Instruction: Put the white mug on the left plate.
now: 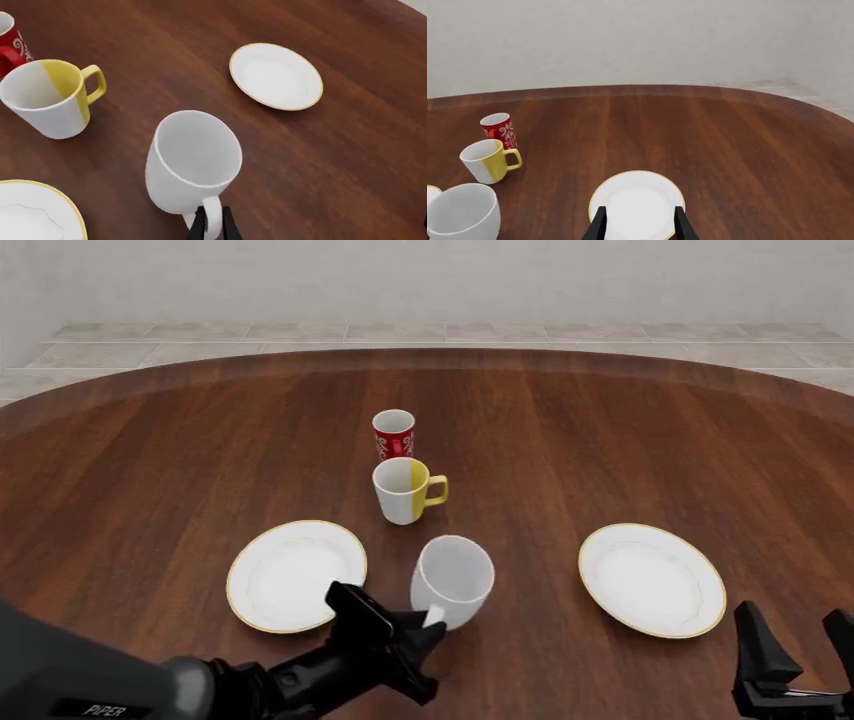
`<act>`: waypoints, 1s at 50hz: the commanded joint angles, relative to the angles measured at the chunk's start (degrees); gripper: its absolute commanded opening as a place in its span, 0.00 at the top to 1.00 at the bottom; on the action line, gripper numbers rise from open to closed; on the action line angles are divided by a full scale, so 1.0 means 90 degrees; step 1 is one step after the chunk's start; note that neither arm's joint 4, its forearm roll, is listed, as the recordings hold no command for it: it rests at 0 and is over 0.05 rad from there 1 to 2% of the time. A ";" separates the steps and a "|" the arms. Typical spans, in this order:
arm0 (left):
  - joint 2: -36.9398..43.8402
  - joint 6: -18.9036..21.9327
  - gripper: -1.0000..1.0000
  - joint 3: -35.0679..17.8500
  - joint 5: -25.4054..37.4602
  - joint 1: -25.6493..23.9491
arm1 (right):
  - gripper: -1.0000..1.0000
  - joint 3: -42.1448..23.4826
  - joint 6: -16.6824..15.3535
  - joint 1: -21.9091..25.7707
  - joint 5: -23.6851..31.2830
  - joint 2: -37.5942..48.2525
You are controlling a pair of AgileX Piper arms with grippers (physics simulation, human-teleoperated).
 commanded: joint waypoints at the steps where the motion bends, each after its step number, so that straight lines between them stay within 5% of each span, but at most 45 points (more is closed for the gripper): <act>1: -0.0319 0.0215 1.00 0.0108 0.0046 0.0067 | 0.00 -0.0001 -0.0006 -0.0013 0.0033 -0.0027; 27: -0.2434 0.0466 1.00 0.0378 0.1055 0.0074 | 0.00 -0.0004 -0.0017 -0.0011 0.0106 -0.0093; 50: -0.3845 0.0228 1.00 0.0464 0.1935 0.0852 | 0.00 -0.0002 -0.0018 0.0002 0.0093 -0.0066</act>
